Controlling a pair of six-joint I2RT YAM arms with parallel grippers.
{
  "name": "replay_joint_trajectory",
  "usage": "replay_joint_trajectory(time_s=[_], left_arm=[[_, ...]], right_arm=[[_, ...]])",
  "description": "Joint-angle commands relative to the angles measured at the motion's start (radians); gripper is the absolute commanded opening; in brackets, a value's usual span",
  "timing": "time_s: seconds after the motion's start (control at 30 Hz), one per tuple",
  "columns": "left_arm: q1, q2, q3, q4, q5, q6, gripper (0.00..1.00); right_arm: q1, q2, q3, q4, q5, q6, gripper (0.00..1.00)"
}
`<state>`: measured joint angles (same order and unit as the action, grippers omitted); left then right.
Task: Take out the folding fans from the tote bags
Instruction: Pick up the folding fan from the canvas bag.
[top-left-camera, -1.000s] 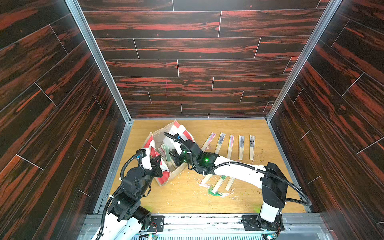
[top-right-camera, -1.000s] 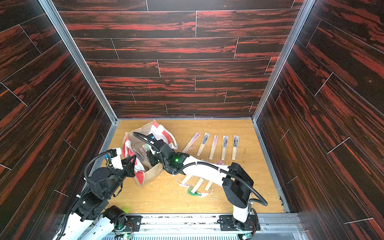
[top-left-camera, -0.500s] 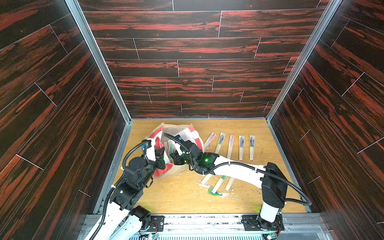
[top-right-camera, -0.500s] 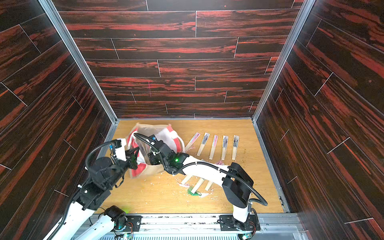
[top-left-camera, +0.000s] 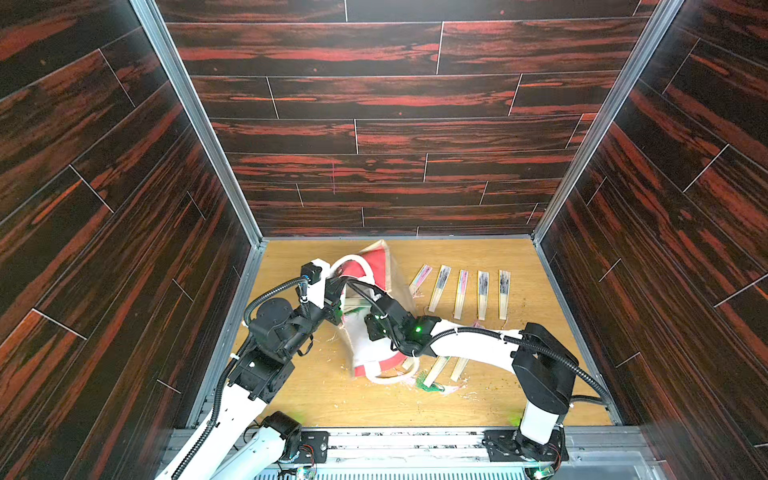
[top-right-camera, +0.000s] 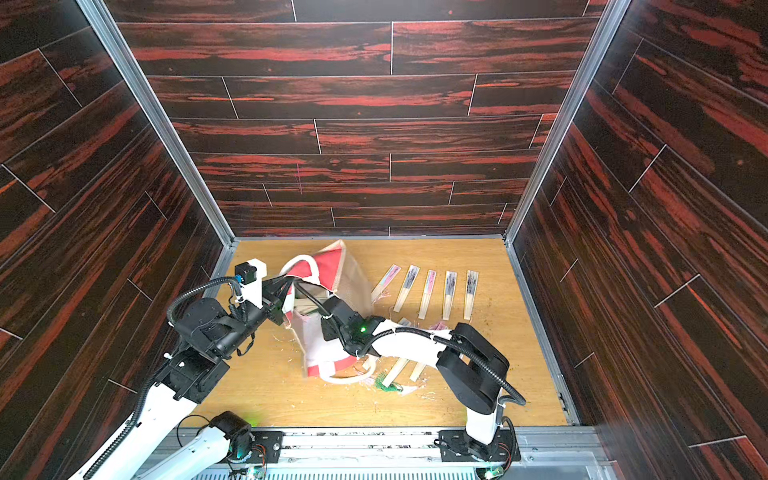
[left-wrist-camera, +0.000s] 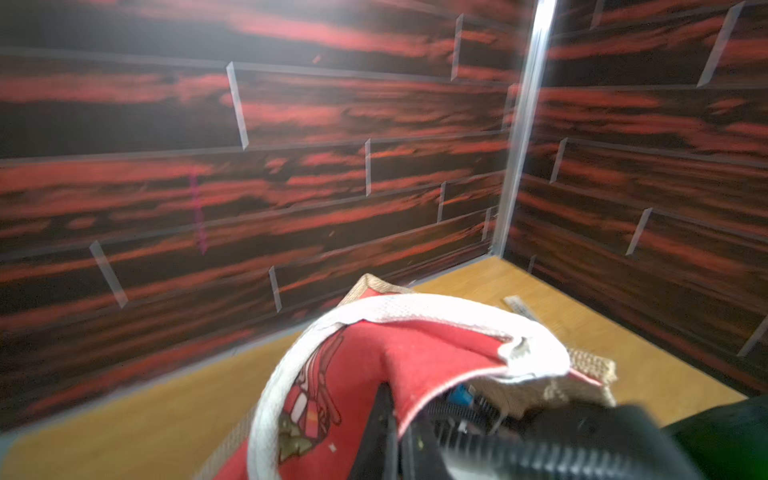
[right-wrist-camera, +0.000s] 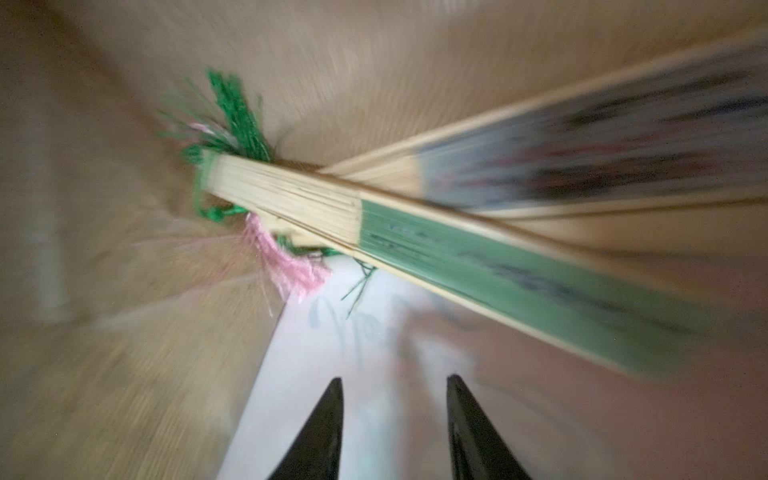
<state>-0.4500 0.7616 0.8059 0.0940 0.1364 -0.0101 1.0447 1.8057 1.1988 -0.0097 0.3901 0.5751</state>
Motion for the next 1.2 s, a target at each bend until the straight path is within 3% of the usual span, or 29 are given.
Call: replay_joint_trajectory(time_s=[0.0,0.2,0.53,0.67,0.9,1.17], left_arm=[[0.002,-0.015,0.069,0.159,0.022,0.029,0.0],[0.002,-0.034,0.071,0.17,0.027,0.021,0.0],[0.003,-0.129,0.023,0.189,0.051,-0.014,0.0],[0.005,-0.158,0.014,0.175,0.062,-0.016,0.0],[0.006,-0.172,0.01,0.195,0.105,-0.034,0.0],[0.005,-0.21,-0.005,0.207,0.173,-0.057,0.0]], right_arm=[[-0.025,-0.066,-0.019,0.055,-0.009,0.079,0.44],[-0.064,-0.077,-0.027,0.087,-0.087,0.164,0.46],[-0.145,-0.079,-0.096,0.397,-0.249,0.411,0.54],[-0.15,-0.069,-0.127,0.523,-0.252,0.459,0.56],[-0.159,-0.009,-0.078,0.481,-0.266,0.566,0.56],[-0.163,0.009,-0.083,0.571,-0.23,0.578,0.56]])
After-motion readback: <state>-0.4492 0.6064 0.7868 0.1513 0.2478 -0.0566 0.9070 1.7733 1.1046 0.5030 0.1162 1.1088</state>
